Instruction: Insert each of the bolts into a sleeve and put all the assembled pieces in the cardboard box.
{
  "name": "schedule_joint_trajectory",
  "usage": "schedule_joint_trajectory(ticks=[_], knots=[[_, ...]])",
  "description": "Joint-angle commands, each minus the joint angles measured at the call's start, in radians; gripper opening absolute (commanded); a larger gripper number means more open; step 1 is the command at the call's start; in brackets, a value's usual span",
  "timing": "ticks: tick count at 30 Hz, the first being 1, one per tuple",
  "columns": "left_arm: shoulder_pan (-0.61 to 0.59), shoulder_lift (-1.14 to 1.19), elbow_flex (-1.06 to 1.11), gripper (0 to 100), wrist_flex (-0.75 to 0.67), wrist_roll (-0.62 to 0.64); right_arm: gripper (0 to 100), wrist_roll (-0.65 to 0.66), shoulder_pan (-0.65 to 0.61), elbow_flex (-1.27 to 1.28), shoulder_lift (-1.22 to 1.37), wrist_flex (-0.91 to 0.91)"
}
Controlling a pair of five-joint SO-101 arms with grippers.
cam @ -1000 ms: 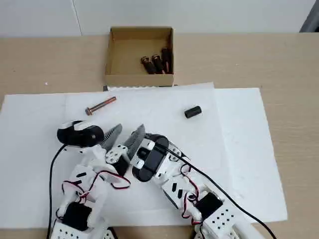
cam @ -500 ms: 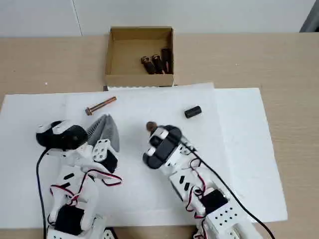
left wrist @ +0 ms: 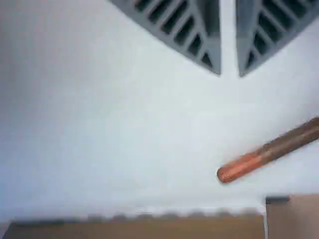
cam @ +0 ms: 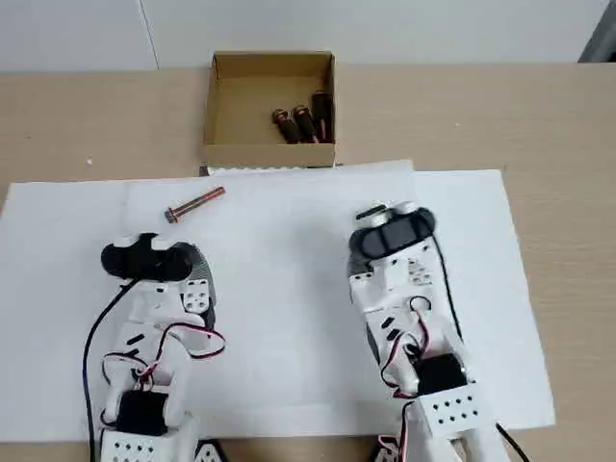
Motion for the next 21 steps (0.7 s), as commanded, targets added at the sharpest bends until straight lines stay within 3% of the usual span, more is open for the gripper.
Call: schedule_joint_trajectory(ticks=[1,6,18,21], knots=[[0.000,-0.009,-0.007,1,0.063,-0.009,0.4,-0.058,0.004,-0.187,0.008,0.077],[0.000,-0.009,-0.007,1,0.094,-0.008,0.4,-0.064,0.019,-0.416,0.211,0.154],[0.000,-0.008,-0.007,1,0.133,-0.015,0.4,-0.054,0.027,-1.142,0.955,0.151],[0.000,-0.008,-0.007,1,0.133,-0.015,0.4,0.003,0.019,-1.332,1.141,0.150]])
